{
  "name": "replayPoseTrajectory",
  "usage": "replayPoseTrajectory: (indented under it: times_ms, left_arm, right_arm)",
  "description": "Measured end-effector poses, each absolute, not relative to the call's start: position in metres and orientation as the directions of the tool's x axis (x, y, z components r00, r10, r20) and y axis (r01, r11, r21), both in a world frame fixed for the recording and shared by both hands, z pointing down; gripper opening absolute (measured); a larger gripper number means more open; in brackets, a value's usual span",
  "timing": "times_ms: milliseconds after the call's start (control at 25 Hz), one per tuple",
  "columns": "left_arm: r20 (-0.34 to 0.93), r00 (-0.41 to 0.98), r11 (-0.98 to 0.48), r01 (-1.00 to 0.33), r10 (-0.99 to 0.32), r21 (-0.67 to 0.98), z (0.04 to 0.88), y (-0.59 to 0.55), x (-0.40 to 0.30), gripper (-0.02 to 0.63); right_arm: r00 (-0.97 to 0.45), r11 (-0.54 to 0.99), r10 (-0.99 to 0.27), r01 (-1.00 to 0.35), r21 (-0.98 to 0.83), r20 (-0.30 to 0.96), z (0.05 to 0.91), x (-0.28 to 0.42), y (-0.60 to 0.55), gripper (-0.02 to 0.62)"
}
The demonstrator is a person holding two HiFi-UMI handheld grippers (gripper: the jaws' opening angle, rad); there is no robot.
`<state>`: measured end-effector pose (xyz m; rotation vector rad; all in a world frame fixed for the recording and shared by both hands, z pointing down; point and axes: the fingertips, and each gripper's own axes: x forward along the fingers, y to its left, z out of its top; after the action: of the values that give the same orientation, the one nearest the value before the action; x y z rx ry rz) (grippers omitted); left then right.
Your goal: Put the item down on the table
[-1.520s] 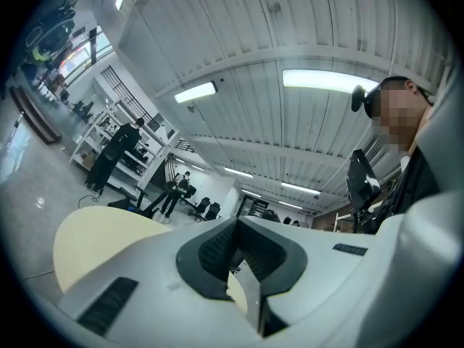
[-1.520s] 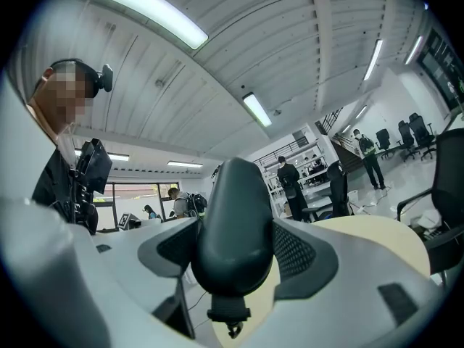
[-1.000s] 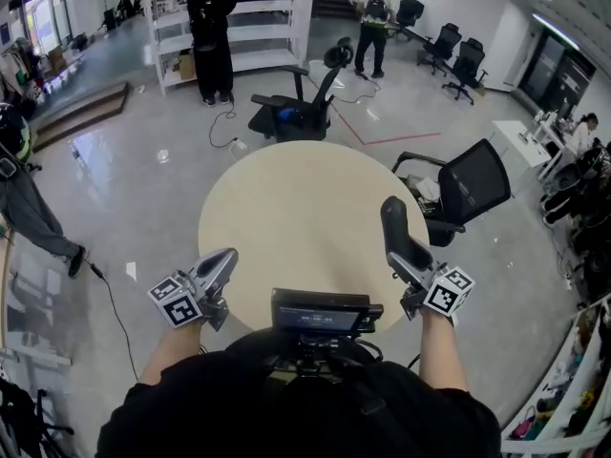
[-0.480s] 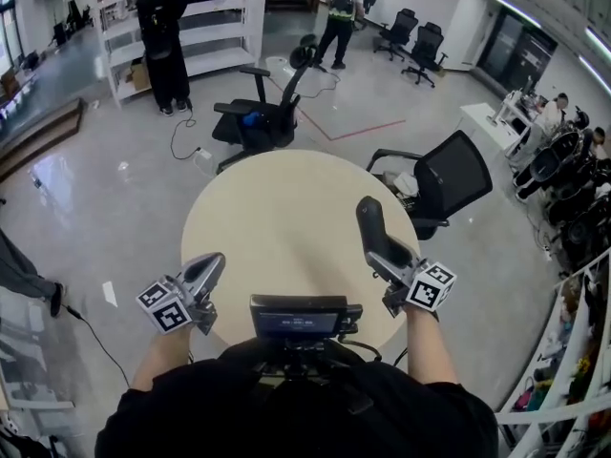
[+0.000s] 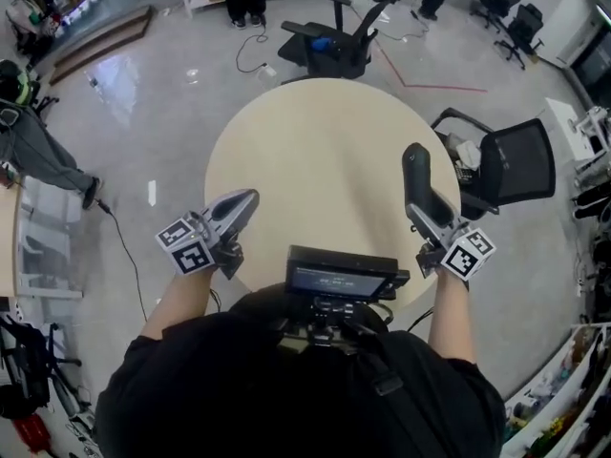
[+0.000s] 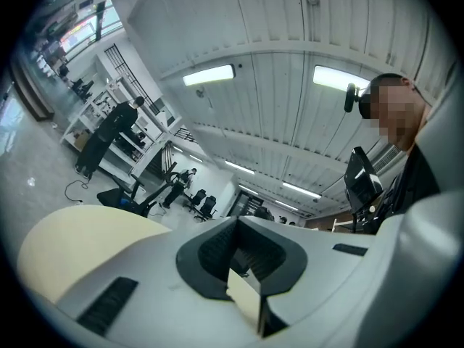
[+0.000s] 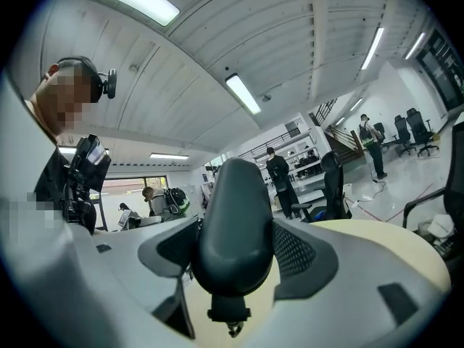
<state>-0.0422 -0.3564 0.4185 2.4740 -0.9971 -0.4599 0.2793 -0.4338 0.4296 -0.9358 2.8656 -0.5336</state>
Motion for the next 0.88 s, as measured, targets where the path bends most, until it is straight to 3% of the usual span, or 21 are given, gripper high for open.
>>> replayPoseTrajectory:
  times_ms: [320,560,880]
  left_arm:
    - [-0.115,0.690,-0.642,-0.583,-0.715,0.498,0.425,-0.354,-0.031,0.002]
    - [-0.130,0.738,-0.688,-0.531,-0.662,0.495,0.427,-0.377,-0.030,0.002]
    - [-0.142,0.755,-0.702,-0.500,-0.640,0.508,0.427,-0.404,-0.031,0.002]
  right_arm:
    - [-0.809,0.741,-0.587,-0.551,-0.384,0.027,0.451,0.287,-0.437,0.325]
    - [-0.752,0.680,-0.657,-0.620,-0.392,0.049,0.460,0.305,-0.435,0.325]
    - [-0.533,0.431,-0.819,-0.815,-0.387,0.211,0.503,0.440,-0.430,0.325]
